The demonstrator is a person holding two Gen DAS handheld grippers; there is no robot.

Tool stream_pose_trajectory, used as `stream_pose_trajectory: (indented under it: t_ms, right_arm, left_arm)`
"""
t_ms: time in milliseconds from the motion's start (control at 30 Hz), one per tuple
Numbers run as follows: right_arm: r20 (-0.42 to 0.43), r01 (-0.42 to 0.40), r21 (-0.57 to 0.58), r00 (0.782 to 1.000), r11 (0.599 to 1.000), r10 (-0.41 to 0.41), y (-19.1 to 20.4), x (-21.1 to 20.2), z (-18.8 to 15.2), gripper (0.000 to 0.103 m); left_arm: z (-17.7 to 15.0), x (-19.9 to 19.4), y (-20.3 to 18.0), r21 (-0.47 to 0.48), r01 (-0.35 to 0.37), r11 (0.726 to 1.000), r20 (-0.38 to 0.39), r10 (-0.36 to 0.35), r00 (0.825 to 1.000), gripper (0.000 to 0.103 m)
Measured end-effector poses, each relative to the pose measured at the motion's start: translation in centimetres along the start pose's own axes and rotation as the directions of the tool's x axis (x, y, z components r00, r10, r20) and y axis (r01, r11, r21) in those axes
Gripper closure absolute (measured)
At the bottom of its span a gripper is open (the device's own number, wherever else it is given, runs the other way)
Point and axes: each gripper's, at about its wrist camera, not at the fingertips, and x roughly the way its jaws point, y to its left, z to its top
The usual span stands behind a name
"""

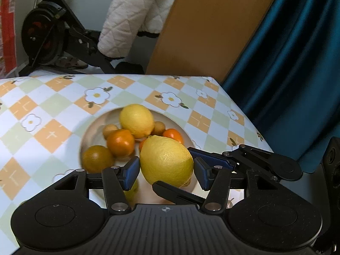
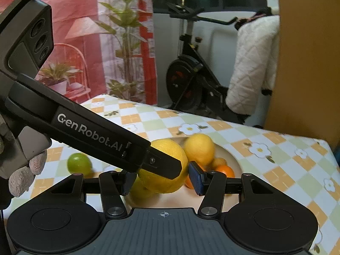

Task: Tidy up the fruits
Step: 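Carry the lemon between both grippers onto the plate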

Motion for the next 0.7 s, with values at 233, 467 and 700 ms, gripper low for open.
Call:
stream_pose_trajectory:
  t_ms: [233,467,700]
  right_arm:
    - [-0.033,-0.009,0.023,0.999,1.000,0.010,-1.1,1.3,-1.2,0.054]
    - [-0.071,-0.018,0.035,0.997,0.999,0.020,-1.5,3.4,-1.6,0.054]
    - [-0.098,-0.032,0.050,0.995,0.998,0.037,-1.8,4.8,-1.9,0.054]
  left_arm:
    - [-0.3,1.8,0.4,-0.005,-0.022,1.000,-0.043,0.022,0.999,0.045]
    - [0.2,3.3,0.9,0.009,-0.065,0.998,-0.066,0.065,0.996,0.046]
    - [0.3,3.5,1.1,0.013,-0.081,0.997,-0.063,0.082,0.995,0.046]
